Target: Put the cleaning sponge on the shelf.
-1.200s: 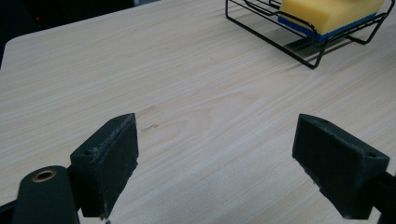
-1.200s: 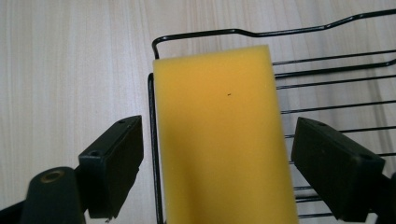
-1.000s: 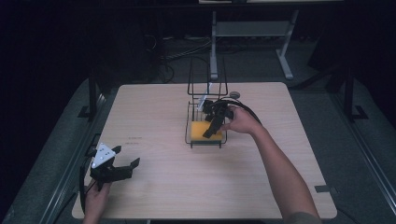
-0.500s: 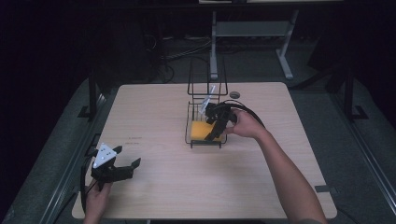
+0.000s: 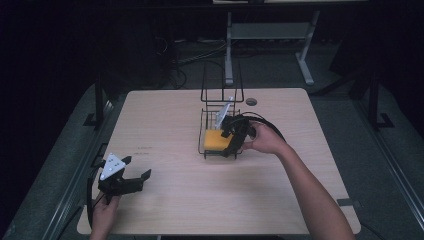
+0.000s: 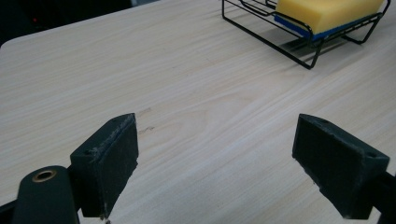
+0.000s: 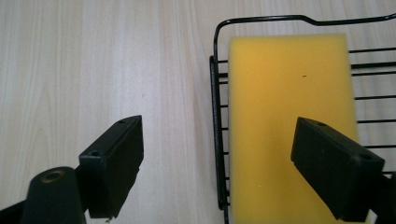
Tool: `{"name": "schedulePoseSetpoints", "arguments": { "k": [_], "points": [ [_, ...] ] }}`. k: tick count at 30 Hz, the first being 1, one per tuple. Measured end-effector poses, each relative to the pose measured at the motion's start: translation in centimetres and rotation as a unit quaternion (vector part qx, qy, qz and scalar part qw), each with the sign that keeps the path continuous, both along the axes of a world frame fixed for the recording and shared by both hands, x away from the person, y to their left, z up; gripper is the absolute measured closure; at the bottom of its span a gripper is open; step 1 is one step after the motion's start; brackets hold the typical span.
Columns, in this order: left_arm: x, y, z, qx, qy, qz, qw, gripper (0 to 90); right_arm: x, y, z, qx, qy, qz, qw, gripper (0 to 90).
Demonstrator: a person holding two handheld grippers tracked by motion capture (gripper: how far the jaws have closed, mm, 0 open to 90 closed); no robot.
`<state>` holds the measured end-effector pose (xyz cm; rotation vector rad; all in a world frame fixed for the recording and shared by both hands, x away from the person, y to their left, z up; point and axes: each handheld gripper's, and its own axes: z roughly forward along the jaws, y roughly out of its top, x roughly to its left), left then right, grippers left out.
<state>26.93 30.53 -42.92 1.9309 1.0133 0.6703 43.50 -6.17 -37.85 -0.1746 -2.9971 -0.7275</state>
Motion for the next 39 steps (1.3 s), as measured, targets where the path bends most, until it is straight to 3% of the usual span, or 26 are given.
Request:
{"name": "schedulePoseSetpoints", "arguments": {
  "k": [10, 25, 39],
  "points": [
    [-0.1, 0.0, 0.1, -0.002, -0.002, 0.002, 1.0, 13.9, -1.5, 0.0, -0.8, 0.004, 0.006, 0.011, 0.9999, 16.7],
    [-0.2, 0.0, 0.1, -0.003, -0.004, 0.003, 1.0, 13.9, -3.4, -0.6, -1.1, 0.009, -0.012, 0.02, 0.9997, 16.7],
    [-0.2, -0.1, 0.1, 0.001, -0.002, 0.001, 1.0, 13.9, -6.0, -2.5, -1.6, 0.025, -0.023, 0.017, 0.9993, 16.7]
  ]
}}
